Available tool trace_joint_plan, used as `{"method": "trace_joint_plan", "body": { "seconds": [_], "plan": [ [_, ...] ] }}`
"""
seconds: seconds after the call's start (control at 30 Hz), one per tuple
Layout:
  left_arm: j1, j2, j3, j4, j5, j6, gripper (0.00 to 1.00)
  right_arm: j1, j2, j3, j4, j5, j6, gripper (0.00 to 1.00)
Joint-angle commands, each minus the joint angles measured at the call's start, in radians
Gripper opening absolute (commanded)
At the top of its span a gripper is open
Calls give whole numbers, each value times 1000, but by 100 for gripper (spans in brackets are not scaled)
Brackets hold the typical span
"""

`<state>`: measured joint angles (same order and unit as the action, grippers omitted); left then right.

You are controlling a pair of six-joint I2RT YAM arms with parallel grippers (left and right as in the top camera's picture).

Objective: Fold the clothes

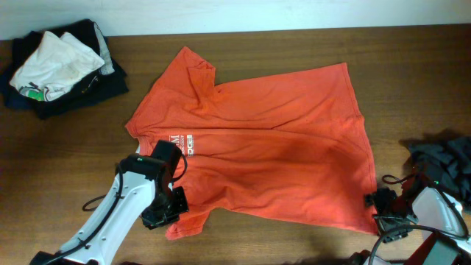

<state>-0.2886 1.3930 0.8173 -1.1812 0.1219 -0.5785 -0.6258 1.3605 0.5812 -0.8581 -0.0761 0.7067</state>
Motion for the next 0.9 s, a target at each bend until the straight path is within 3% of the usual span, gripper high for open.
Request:
{"method": "trace_joint_plan", "body": {
  "seconds": [0.0,0.1,0.33,0.4,0.43,0.5,0.77,0.83,0.87],
  "plan": [
    [2,-12,14,2,-14,16,1,-5,1,-9,1,31,12,53],
    [2,-13,14,1,-14,16,1,-5,1,-9,-5,32,8,39],
    [2,-36,37,-50,-14,23,1,-5,1,112,-171,37,8,36],
    [2,-42,37,-50,-14,23,0,-5,1,128,-222,56,8,55],
    [2,-42,37,-50,-14,23,1,-5,1,124,-227,92,8,84],
    [2,-42,37,-50,-14,27,0,-5,1,109,-207,121,8,88],
    [2,-42,37,-35,-14,27,0,-5,1,-46,-26,-21,56,81],
    [2,-42,37,-35,-14,27,0,-5,1,-73,-1,-17,69,73],
    [2,-42,37,-35,-14,27,0,-5,1,-79,10,-14,69,64]
  ]
}}
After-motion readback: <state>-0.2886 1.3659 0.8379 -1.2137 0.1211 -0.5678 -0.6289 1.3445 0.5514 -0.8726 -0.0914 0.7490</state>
